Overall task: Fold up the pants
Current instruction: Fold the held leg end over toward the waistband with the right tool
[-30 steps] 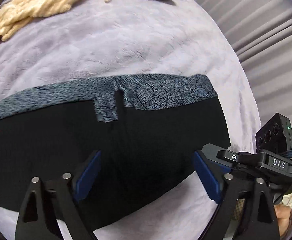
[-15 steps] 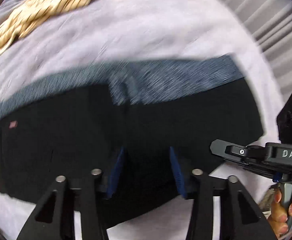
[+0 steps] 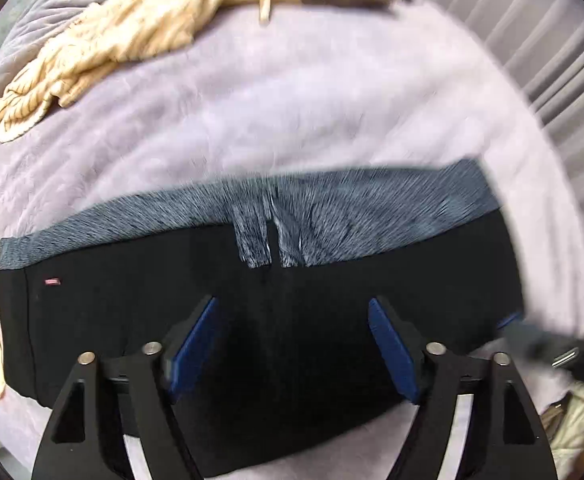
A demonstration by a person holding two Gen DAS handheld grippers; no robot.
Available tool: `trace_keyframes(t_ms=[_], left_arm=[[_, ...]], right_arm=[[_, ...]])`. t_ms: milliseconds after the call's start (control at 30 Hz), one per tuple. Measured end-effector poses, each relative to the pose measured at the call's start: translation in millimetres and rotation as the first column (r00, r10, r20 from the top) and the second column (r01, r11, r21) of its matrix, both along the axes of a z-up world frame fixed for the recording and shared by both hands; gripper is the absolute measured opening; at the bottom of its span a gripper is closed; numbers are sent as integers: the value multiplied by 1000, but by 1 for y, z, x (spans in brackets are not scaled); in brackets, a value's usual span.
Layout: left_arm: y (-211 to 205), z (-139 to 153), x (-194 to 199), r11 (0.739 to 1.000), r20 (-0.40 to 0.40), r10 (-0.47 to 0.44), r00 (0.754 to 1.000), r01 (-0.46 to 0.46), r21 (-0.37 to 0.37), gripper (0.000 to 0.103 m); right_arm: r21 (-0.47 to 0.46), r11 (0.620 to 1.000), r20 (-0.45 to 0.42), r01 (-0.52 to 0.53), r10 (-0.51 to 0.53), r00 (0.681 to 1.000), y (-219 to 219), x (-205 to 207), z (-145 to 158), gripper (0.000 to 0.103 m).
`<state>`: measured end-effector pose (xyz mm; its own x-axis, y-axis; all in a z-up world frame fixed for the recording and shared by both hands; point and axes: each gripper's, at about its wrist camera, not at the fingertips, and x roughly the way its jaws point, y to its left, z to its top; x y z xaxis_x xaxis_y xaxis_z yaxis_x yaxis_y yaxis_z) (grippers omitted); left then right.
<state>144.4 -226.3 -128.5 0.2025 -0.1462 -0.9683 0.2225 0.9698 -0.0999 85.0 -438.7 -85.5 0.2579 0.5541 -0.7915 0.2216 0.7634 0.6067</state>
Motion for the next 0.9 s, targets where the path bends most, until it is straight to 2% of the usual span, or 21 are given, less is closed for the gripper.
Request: trace_keyframes(t_ms=[33,100,133,167,200,267,300,367,467,667,733,900], left_arm=[[-1,-16,0,999,-35,4,999,-3,32,80],[4,-27,-8,1000,-68,26,997,-25,16,80],[11,-25,-14,999,-61,40,997,-40,-13,80],[17,-22,-19,999,-62,40,997,-42,-27,80],[24,-18,-27,999,-65,36,997,-38,-23,80],[38,-10,-43,999,-53,31,998,-32,-22,80],[46,-5,-52,999,-50,25,998,-27,-37,80],[64,3,-69,1000,-40,29,999,-29,-8,80],[93,9,-90,999,-44,50,998,-49,8,80],[151,17,-109,986,-57,162,985,-163,-21,81],[167,21,-109,981,-47,190,981,-191,-28,103],[201,30,-107,976,-6,205,979,-205,-70,103]], right_arm=[[-32,999,16,6,-5,1000,-3,5,5,32],[-58,998,6,10,-10,1000,-6,17,3,33],[-70,997,-5,6,-7,1000,-5,23,-3,35],[-81,997,-31,-7,4,1000,-3,28,-14,43],[-87,996,-73,-17,10,997,0,31,-26,48],[-64,998,-168,1,-12,986,5,25,-52,48],[-58,998,-160,9,-19,987,4,20,-54,48],[-106,994,-127,-36,23,992,13,14,-45,48],[-164,982,-133,-97,76,988,24,8,-37,48],[-252,950,-172,-184,143,975,57,0,-22,55],[-268,942,-176,-203,159,971,68,-8,-17,56],[-297,923,-185,-245,196,963,98,-25,-12,63]])
